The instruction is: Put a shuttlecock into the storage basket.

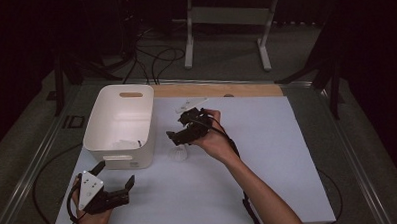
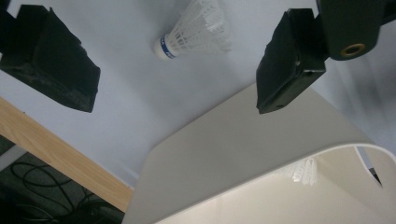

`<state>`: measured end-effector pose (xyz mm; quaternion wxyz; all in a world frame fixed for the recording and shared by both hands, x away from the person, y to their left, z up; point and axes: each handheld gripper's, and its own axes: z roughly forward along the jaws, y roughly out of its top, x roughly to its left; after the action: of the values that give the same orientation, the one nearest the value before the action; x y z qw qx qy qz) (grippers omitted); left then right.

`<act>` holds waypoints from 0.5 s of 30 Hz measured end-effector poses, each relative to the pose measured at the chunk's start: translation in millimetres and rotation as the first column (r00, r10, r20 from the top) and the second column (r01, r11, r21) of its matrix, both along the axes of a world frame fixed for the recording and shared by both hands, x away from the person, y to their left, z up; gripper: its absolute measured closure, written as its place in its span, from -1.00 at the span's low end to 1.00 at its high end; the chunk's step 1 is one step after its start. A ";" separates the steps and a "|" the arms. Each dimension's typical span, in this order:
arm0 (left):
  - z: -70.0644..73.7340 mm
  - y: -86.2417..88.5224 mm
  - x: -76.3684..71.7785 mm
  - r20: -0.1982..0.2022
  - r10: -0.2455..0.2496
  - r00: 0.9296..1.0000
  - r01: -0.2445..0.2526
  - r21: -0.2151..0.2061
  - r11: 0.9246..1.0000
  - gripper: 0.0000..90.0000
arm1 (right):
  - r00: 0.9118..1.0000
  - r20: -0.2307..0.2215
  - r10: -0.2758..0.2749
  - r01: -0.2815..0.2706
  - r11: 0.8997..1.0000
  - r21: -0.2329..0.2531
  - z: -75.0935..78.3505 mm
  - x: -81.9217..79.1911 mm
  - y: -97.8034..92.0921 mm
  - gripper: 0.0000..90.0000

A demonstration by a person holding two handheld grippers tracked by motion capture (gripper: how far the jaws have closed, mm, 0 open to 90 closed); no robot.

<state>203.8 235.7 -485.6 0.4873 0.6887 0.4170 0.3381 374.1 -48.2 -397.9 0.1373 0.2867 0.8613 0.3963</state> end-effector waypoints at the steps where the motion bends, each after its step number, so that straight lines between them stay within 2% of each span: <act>1: 0.1 0.1 0.0 0.000 0.000 1.000 0.000 0.001 1.000 -1.00 | 1.000 -0.003 0.000 0.000 1.000 -0.003 -1.0 -0.8 0.3 -0.70; 15: 0.0 0.2 0.1 0.003 0.001 1.000 -0.001 -0.002 1.000 -1.00 | 1.000 -0.012 0.004 -0.004 1.000 -0.020 -11.2 -2.9 1.0 -0.70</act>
<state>204.0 235.9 -485.6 0.4882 0.6875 0.4171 0.3390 371.2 -47.2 -409.1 0.1342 0.2859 0.8667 0.3861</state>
